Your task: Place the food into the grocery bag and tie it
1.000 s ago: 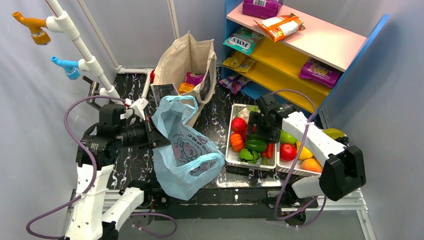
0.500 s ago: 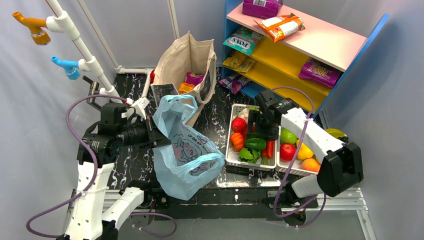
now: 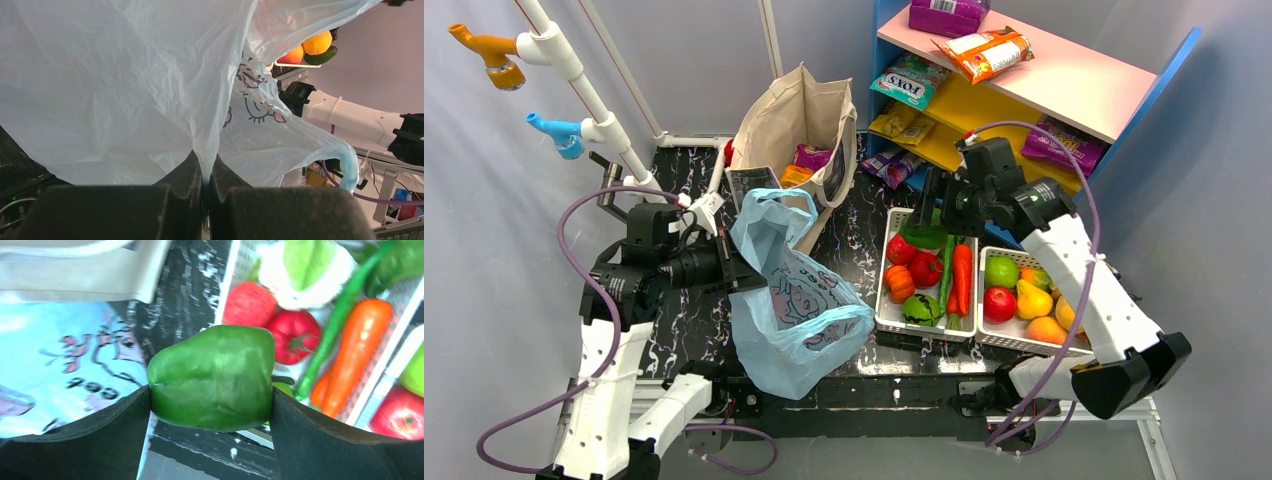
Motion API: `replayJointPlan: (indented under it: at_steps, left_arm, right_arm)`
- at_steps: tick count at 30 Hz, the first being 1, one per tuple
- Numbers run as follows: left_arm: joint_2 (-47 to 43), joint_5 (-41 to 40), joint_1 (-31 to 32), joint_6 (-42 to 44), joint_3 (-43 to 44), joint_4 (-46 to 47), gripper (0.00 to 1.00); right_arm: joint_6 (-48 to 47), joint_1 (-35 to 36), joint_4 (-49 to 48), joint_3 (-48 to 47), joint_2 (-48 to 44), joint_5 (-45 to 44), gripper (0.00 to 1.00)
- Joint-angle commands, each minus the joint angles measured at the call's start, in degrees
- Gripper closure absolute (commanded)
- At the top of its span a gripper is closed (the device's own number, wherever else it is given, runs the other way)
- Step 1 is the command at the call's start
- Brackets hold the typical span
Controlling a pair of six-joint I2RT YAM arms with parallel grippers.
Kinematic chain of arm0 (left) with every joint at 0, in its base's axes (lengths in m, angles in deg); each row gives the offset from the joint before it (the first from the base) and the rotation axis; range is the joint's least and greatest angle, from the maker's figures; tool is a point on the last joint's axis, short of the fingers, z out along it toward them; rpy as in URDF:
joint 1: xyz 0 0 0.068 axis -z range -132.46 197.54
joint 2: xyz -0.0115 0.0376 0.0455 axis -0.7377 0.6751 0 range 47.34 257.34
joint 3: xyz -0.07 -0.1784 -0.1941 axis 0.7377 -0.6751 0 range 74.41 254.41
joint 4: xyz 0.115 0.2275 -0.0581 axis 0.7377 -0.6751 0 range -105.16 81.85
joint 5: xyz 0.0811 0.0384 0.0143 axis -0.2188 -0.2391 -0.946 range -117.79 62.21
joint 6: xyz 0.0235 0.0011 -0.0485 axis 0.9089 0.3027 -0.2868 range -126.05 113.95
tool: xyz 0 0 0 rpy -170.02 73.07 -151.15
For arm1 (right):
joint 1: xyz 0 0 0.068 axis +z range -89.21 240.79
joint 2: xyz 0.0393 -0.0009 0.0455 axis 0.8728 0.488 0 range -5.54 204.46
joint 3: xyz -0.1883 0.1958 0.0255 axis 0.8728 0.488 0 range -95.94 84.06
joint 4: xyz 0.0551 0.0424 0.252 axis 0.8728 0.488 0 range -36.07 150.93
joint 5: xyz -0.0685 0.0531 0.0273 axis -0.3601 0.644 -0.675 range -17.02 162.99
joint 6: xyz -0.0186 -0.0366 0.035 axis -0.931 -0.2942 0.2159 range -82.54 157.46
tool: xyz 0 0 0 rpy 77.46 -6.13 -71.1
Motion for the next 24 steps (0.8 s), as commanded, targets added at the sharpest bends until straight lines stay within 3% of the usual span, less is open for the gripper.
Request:
replayJointPlan:
  at_steps: [1, 5, 14, 24]
  left_arm:
    - [0.63, 0.89, 0.19, 0.20, 2.28, 0.62, 1.00]
    - [0.96, 0.96, 0.22, 0.07, 2.92, 0.55, 1.00]
    - [1.47, 1.20, 0.23, -0.38, 4.23, 0.39, 1.00]
    - [0.15, 1.24, 0.19, -1.02, 3.24, 0.13, 1.00]
  right_arm:
    - [-0.43, 0.34, -9.16, -4.50, -2.91, 10.45, 0.47]
    - [0.91, 0.43, -16.97, -5.74, -4.27, 20.52, 0.48]
    - [2.88, 2.93, -27.68, -13.01, -3.55, 32.47, 0.48]
    - [-4.67, 16.78, -29.26, -16.68, 0.10, 33.01, 0.50]
